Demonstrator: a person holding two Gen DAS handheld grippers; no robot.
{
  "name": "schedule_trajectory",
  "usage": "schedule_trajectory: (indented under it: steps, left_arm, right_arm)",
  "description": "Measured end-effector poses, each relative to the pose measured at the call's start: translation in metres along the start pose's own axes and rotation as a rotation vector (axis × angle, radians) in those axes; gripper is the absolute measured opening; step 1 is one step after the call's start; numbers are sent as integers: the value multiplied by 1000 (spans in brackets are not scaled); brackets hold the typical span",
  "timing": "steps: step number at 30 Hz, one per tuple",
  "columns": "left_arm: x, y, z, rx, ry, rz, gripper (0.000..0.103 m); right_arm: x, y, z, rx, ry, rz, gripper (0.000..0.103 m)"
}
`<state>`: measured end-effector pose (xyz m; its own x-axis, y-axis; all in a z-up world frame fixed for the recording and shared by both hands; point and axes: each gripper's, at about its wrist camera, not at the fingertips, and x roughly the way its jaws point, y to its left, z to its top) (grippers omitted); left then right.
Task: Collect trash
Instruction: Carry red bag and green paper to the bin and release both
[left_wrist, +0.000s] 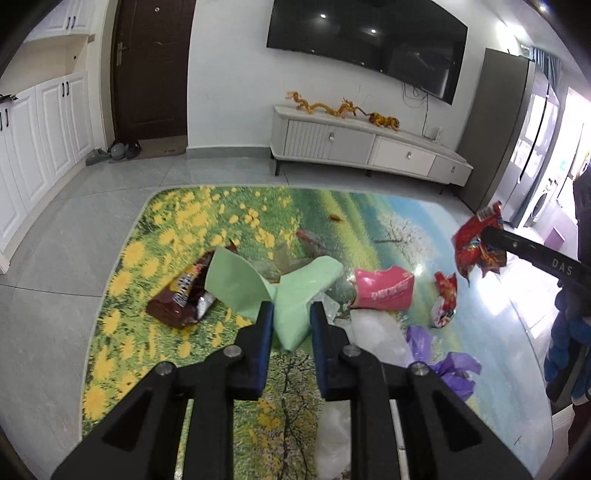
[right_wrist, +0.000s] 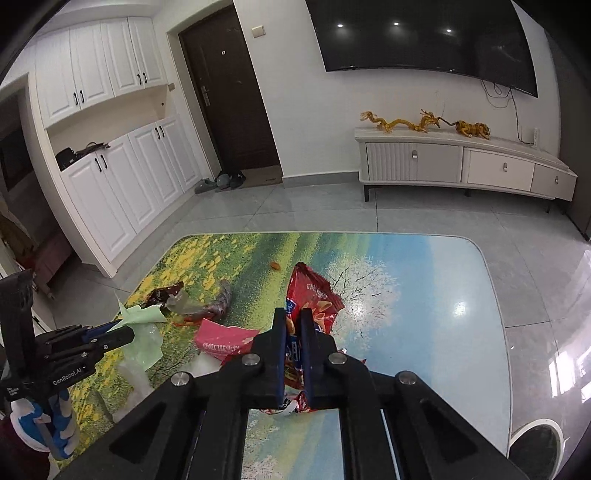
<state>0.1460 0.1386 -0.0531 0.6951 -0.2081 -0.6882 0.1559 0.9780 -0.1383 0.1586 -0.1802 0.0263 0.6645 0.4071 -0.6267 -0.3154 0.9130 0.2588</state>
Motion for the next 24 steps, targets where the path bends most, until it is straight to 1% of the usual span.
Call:
schedule_trajectory:
  steps: [5, 9, 12, 16, 21, 24]
  left_arm:
    - [-33, -7, 9, -9, -61, 15, 19]
    - [-48, -20, 12, -19, -85, 18, 19]
    - [-51, -42, 15, 6, -79, -10, 19]
    - [-46, -94, 17, 70, -53, -87, 19]
    - [-31, -181, 13, 191, -5, -198, 19]
    - [-19, -237, 9, 261, 31, -257, 19]
  right_arm:
    - [-44, -18, -4, 34, -68, -4, 7]
    - [-82, -41, -16, 53, -115, -57, 7]
    - [-108, -65, -29, 76, -137, -115, 7]
    - [-141, -105, -53, 127, -146, -204, 7]
    - [-181, -159, -92, 228, -146, -306, 7]
    - [-196, -192, -115, 288, -126, -360, 7]
